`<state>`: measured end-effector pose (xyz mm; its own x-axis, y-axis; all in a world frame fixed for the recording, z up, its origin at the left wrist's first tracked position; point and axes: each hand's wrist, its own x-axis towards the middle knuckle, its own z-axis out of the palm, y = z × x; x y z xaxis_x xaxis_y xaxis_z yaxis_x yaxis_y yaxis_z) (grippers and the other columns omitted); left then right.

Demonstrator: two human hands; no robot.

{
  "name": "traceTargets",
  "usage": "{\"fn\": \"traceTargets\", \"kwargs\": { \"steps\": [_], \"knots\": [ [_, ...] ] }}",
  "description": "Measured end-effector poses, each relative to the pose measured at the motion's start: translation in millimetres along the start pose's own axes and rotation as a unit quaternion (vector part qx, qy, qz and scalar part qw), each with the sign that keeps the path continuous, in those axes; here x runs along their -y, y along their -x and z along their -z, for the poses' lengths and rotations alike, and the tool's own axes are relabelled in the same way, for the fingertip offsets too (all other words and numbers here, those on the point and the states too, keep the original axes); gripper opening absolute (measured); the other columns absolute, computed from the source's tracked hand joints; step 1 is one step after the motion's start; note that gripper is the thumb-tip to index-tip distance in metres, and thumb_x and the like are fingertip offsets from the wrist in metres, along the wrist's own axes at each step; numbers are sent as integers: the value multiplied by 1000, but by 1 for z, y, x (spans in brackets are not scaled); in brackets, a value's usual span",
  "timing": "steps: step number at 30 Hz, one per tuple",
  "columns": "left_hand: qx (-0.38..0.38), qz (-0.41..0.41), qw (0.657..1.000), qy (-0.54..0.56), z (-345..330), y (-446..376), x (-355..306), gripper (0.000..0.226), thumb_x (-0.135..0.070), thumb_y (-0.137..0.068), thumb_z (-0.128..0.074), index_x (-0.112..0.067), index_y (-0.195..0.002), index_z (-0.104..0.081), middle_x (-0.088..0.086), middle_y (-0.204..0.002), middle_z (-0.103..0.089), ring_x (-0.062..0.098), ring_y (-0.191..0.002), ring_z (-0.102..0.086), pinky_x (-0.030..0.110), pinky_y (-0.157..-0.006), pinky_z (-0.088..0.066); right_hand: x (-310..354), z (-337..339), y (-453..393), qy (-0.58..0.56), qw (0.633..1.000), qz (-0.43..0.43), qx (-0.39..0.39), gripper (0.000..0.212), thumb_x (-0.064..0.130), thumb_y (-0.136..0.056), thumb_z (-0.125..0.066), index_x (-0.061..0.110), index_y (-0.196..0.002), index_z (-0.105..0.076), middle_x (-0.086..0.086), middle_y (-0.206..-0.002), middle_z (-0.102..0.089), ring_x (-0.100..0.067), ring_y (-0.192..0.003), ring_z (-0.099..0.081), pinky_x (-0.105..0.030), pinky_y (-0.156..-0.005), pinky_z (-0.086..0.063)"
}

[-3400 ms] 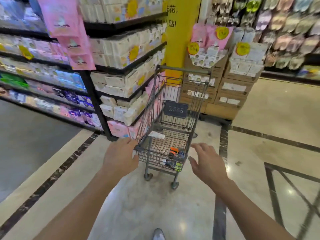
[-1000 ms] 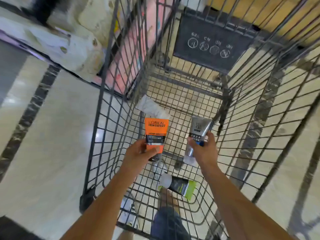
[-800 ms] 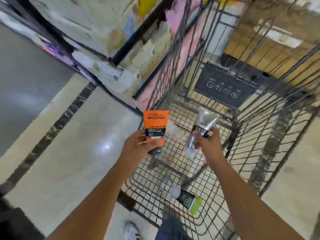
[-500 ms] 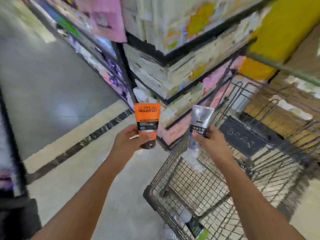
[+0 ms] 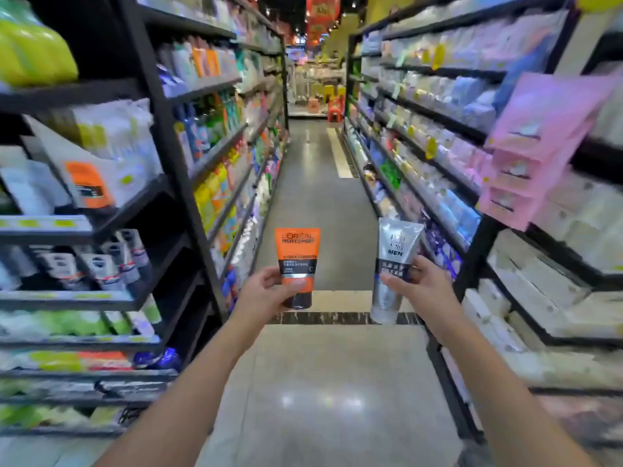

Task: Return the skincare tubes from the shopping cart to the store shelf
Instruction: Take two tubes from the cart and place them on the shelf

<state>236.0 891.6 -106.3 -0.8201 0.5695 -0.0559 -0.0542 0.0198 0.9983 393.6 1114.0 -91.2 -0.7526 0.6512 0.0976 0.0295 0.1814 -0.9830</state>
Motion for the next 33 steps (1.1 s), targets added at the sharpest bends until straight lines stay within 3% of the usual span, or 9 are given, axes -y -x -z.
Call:
{"fn": "traceTargets", "kwargs": {
  "steps": [3, 7, 9, 12, 16, 23, 29, 33],
  "knots": [
    [-62, -23, 998, 3, 87, 27, -17, 62, -29, -63, -87, -9, -117, -64, 8, -107, -74, 23, -96, -72, 39, -82, -57, 35, -82, 2, -3, 998, 19, 62, 29, 10, -79, -79, 15, -105, -67, -2, -97, -76, -21, -92, -72, -41, -82, -57],
    [-135, -39, 990, 6, 185, 58, -30, 52, -33, -64, -86, -16, -109, -65, 5, -107, -74, 22, -97, -71, 40, -79, -59, 69, -183, 0, -21, 991, 32, 125, 32, 9, -76, -81, 18, -103, -66, -1, -95, -77, -22, -90, -72, -46, -86, -57],
    [-166, -41, 985, 3, 230, 70, -32, 48, -33, -69, -85, -18, -110, -66, 4, -107, -74, 21, -97, -71, 39, -81, -59, 84, -232, -1, -35, 986, 37, 157, 33, 5, -77, -79, 19, -103, -66, -4, -97, -76, -22, -91, -71, -40, -83, -58],
    [-201, -43, 979, -13, 292, 80, -34, 59, -45, -61, -85, -22, -112, -66, 1, -110, -72, 20, -99, -71, 42, -86, -58, 103, -300, -2, -58, 978, 54, 195, 35, -4, -79, -74, 11, -108, -63, -9, -98, -72, -19, -84, -68, -17, -67, -56],
    [-240, -38, 970, -24, 367, 74, -37, 44, -27, -80, -80, -19, -119, -61, 1, -112, -69, 16, -95, -71, 32, -77, -60, 109, -384, -17, -62, 968, 69, 233, 36, -4, -81, -72, 4, -114, -61, -8, -97, -72, -13, -78, -69, -14, -62, -52],
    [-255, -24, 966, -19, 468, 40, -44, 35, -12, -84, -75, -24, -114, -61, 1, -115, -69, 19, -97, -71, 36, -78, -59, 103, -501, -63, -64, 965, 66, 247, 37, 14, -80, -79, 16, -113, -64, -1, -101, -75, -17, -94, -72, -33, -81, -56],
    [-224, -40, 974, -14, 529, 3, -58, 37, -9, -85, -73, -26, -115, -59, 0, -113, -68, 19, -97, -70, 30, -72, -58, 114, -559, -86, -73, 972, 52, 219, 37, 13, -81, -78, 16, -115, -63, 0, -102, -75, -13, -93, -72, -28, -81, -55],
    [-170, -60, 983, -32, 553, -24, -70, 37, -8, -84, -74, -28, -113, -62, -5, -107, -71, 19, -95, -72, 38, -79, -60, 122, -576, -92, -61, 979, 37, 189, 39, 12, -81, -77, 12, -117, -61, -2, -103, -75, -16, -94, -72, -33, -85, -56]
  ]
}}
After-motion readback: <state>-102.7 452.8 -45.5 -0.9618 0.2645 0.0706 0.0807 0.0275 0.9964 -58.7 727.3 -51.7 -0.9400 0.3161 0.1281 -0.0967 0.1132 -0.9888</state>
